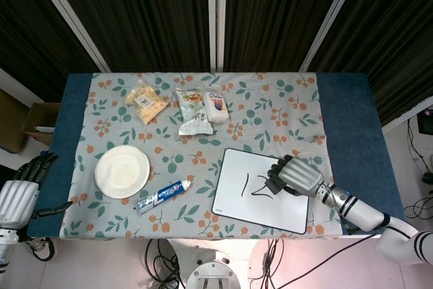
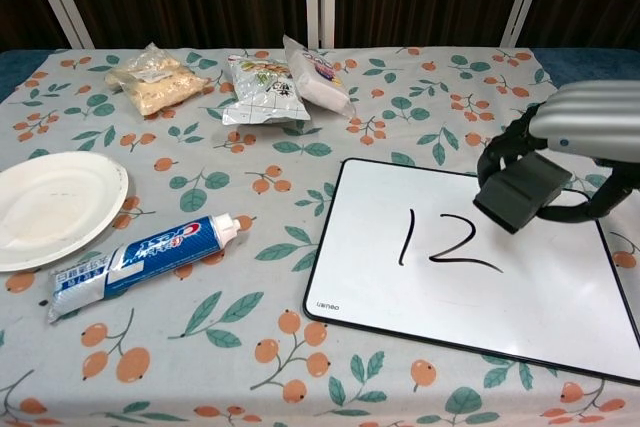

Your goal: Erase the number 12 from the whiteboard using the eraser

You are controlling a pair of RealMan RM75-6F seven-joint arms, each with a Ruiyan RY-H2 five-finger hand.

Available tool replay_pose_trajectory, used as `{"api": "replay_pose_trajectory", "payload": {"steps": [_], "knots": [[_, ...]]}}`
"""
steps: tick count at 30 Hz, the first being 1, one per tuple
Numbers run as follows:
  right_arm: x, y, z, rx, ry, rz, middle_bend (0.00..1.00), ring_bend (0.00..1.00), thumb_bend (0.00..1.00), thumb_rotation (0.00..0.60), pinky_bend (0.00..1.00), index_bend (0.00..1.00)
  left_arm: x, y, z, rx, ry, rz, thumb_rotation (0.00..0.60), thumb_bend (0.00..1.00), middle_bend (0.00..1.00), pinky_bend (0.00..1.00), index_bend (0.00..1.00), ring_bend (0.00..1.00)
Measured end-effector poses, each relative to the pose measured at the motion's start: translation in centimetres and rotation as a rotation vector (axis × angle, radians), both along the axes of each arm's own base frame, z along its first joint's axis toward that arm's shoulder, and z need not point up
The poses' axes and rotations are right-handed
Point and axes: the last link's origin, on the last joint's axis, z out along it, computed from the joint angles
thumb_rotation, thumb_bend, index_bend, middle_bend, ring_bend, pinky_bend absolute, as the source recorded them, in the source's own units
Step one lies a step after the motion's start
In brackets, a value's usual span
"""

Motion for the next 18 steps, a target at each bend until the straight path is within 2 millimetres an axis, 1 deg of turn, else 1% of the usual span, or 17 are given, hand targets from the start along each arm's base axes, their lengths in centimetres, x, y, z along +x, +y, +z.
{"api": "replay_pose_trajectory", "payload": {"steps": [5,8,14,18], "knots": [[0.6,2.5,-1.3,0.037,0.087,0.089,0.65,0.5,0.31,0.6,0.45,0.79,-0.3,-0.1,0.2,0.004,-0.005,0.008,0.375,0.06,0.09,0.19,0.09,0.08],[0.8,3.7,-1.7,0.043,0.13,0.133,0.66,0.5,0.31,0.6,0.45,0.79,-0.5,-0.1,0.2,0.004,-0.009,0.01,0.374,0.06,0.09,0.19,0.09,0.08],[0.5,5.1,-2.3,0.039,0.21,0.171,0.66,0.5,0.31,0.6,0.45,0.79,-0.7,0.0,0.0,0.001,-0.017,0.008,0.375,0.06,0.09,0.19,0.09,0.08],[0.3,5.3,-3.1,0.049,0.229,0.16,0.66,0.5,0.32,0.6,0.45,0.79,-0.8,0.0,0.0,0.002,-0.018,0.005,0.374,0.06,0.09,0.19,0.09,0.08]]}}
